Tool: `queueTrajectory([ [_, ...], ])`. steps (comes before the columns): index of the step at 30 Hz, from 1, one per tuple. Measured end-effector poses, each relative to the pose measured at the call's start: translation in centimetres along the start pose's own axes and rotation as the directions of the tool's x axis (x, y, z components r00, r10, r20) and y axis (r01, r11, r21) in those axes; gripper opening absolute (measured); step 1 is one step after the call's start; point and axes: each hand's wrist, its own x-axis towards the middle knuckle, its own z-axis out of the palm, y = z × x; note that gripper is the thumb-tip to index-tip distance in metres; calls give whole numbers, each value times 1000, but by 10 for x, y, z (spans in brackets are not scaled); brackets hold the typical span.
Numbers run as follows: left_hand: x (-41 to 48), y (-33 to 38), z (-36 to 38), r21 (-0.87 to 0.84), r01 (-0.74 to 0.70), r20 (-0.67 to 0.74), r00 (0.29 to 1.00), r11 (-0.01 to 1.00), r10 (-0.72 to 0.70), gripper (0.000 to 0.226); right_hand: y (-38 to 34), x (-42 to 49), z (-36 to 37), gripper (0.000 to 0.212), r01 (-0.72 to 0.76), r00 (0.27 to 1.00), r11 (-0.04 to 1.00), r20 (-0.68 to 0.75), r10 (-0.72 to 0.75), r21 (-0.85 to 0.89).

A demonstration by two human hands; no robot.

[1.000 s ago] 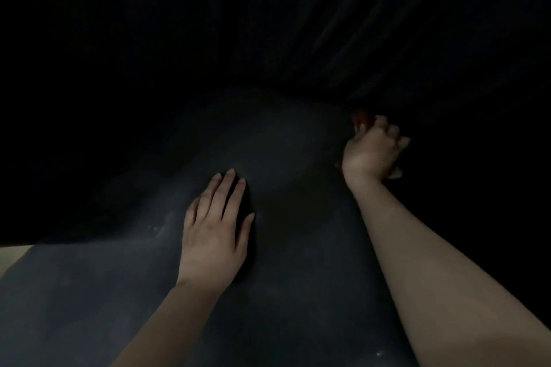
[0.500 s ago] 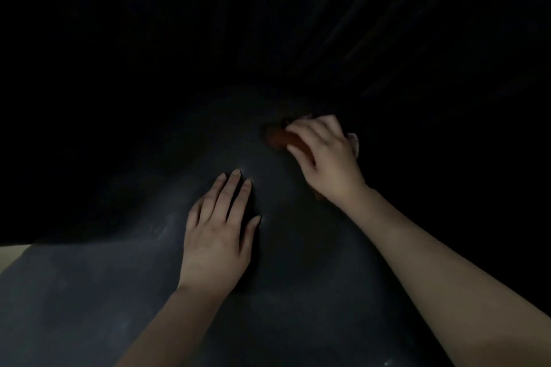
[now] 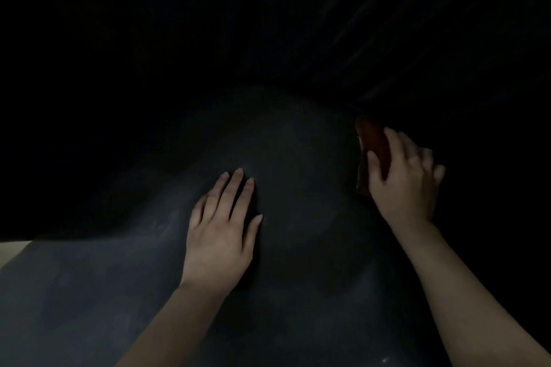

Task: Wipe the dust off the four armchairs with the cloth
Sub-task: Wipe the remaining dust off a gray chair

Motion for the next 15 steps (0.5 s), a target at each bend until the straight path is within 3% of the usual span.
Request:
queueTrajectory([
  [4,0,0,2,20,3,6,1000,1000,-3,56,-6,5,15,50,20,999,976,-54,-9,218],
  [6,0,1,2,21,-1,-2,1000,1000,1,56,-25,18,21,46,3,997,968,-80,18,253],
  [10,0,0,2,1,-12,-24,1000,1000,12,55,-76,49,26,45,-74,997,966,23,71,248],
  [13,0,-1,2,11,-12,-13,1000,1000,13,56,-110,45,22,42,159,985,938,18,-173,309],
  [15,0,0,2,5,-14,-9,1000,1000,14,56,-117,22,16,40,326,929,868,41,-367,374],
])
